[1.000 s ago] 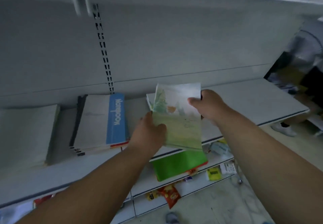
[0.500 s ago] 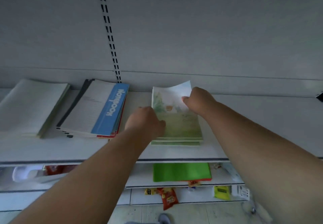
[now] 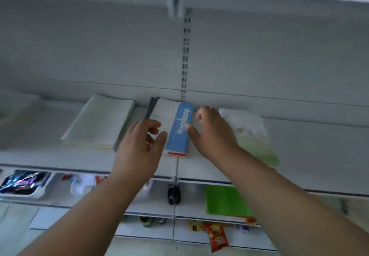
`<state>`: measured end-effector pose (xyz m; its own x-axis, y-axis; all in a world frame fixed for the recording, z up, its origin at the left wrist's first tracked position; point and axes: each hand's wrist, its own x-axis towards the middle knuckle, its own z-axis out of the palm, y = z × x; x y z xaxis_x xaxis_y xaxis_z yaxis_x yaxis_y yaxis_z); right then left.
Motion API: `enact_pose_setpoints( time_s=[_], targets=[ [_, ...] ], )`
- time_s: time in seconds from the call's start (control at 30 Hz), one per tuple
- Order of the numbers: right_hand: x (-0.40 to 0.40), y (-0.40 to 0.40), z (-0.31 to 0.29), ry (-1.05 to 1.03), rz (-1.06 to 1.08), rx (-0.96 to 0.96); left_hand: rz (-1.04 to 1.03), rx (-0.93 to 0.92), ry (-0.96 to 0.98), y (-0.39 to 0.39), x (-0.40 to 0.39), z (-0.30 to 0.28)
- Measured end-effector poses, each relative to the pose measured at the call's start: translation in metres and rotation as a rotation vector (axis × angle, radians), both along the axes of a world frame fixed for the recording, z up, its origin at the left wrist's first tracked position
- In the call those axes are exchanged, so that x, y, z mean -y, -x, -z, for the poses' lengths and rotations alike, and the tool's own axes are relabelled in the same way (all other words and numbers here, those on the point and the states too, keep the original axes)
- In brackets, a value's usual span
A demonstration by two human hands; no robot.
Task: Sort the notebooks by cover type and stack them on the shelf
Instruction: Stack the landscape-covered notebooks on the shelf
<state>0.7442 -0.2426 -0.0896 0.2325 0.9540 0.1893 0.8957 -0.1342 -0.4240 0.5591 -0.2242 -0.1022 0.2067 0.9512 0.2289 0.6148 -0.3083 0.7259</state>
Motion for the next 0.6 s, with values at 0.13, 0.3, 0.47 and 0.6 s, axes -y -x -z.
enact_pose_setpoints(
  time_s=[0.13, 0.3, 0.47, 0.6],
  targets=[
    [-0.018, 0.123, -0.007, -0.027, -0.126, -0.109, -0.136, -0.013, -0.031, 0.136, -0.013, -0.008],
    [-0.049, 0.266, -0.012, -0.033, -0.235, -0.187, -0.285, -0.059, -0.061, 0.282, -0.027, -0.014],
    [-0.092, 0.35, -0.009, -0.039, -0.25, -0.192, -0.321, -0.037, -0.054, 0.361, -0.064, -0.014],
    [-0.142, 0.389, 0.005, -0.034, -0.271, -0.173, -0.331, -0.053, -0.06, 0.397, -0.105, -0.008]
  ],
)
